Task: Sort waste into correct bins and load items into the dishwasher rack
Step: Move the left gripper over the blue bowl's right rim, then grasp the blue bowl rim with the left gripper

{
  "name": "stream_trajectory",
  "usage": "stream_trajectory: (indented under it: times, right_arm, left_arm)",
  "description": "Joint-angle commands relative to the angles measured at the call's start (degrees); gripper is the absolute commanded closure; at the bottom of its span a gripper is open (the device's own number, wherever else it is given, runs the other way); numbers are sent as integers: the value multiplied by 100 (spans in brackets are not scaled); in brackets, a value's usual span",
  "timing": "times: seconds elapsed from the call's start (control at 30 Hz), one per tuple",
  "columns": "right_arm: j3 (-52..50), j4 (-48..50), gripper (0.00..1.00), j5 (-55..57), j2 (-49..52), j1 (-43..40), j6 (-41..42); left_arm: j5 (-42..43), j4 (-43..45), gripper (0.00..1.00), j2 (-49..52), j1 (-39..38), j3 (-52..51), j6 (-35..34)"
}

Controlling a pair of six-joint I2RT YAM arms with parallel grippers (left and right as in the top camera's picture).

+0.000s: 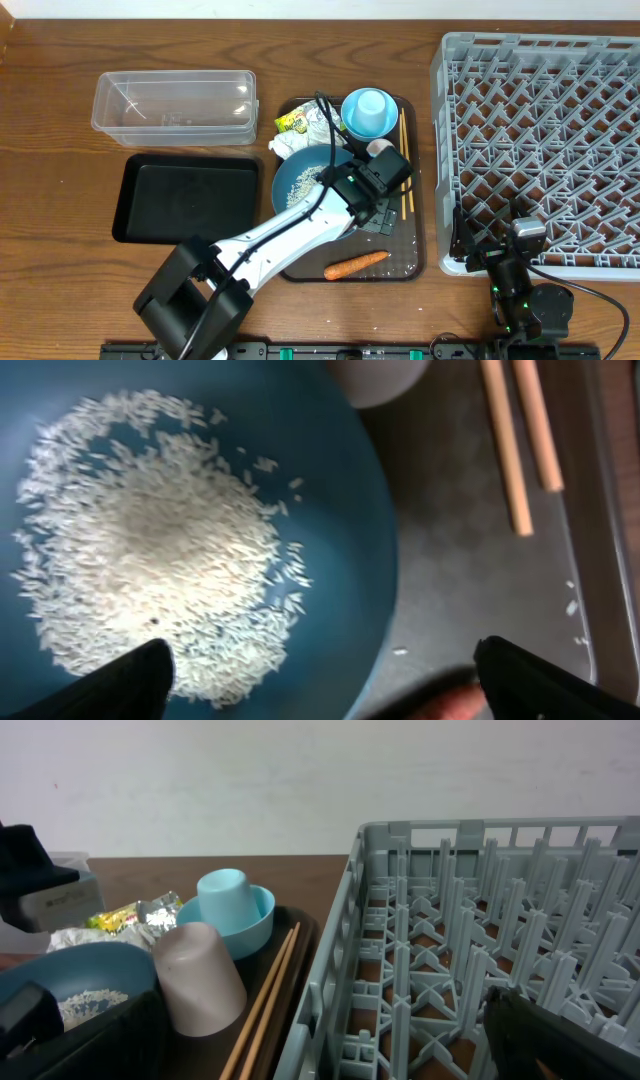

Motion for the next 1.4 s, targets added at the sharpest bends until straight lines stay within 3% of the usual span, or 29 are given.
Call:
stream_trajectory:
  times: [0.0, 0.63, 1.0, 1.23, 1.37]
  right_arm:
    - [-7, -22, 1, 13, -7, -37, -37]
    - [-7, -22, 1, 13, -7, -37, -37]
    - [-7, -22, 1, 13, -7, -37, -37]
    - [-7, -22, 1, 11, -7, -37, -37]
    - [-7, -22, 1, 13, -7, -37, -37]
  left_arm:
    - [-407, 20, 4, 181, 28, 76, -142]
    - [-498, 321, 9, 623, -365, 70, -398]
    - [-857, 297, 33, 634, -361, 22, -400]
    - [-833, 186, 42, 634, -361, -114, -680]
    - [-765, 192, 43, 634, -361, -116, -678]
